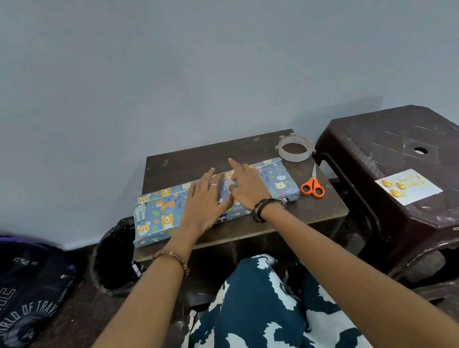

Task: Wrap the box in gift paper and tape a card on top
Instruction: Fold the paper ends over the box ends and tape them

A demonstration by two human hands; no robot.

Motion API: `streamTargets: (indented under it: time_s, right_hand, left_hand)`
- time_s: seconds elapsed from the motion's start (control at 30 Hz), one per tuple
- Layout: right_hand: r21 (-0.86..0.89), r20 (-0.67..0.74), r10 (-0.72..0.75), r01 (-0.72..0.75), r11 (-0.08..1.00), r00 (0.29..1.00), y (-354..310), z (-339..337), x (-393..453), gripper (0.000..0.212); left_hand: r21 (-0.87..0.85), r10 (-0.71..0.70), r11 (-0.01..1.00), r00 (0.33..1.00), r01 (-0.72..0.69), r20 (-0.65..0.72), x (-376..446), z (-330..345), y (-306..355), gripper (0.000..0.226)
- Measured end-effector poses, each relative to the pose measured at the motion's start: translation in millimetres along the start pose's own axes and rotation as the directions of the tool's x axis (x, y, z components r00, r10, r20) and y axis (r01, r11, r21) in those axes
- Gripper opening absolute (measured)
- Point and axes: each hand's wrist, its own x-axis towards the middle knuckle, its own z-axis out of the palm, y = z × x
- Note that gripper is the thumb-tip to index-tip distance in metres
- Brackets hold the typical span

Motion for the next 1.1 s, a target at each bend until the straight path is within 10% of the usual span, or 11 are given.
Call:
streamTargets:
  time_s: [0.23, 0.43, 0.9, 1.1]
  right_hand:
    - [0.106, -0.022, 0.065, -0.063, 0.992, 0.998, 55, -42, -9, 0.059]
    - [0.103, -0.077, 0.029, -0.021, 0.994, 0.997, 66, -57, -4, 0.054]
    - [0.410, 0.143, 0.204, -0.245, 0.879, 0.969, 62, -46, -29, 0.031]
    - [0.470, 0.070, 0.299, -0.296, 0.832, 0.952, 64, -25, -40, 0.051]
  left_hand:
    - [0.255, 0.033, 0.951, 0.877, -0.175, 0.479, 48, -23, 33, 0.119]
    - [0.436, -0.017, 0.851, 0.814, -0.293, 0.581, 72, -32, 49, 0.127]
    - [0.633, 0.317, 0.147, 0.642, -0.760, 0.698, 71, -36, 39, 0.099]
    - [0.631, 0.419, 0.318, 0.702, -0.708, 0.576, 49, -28, 20, 0.093]
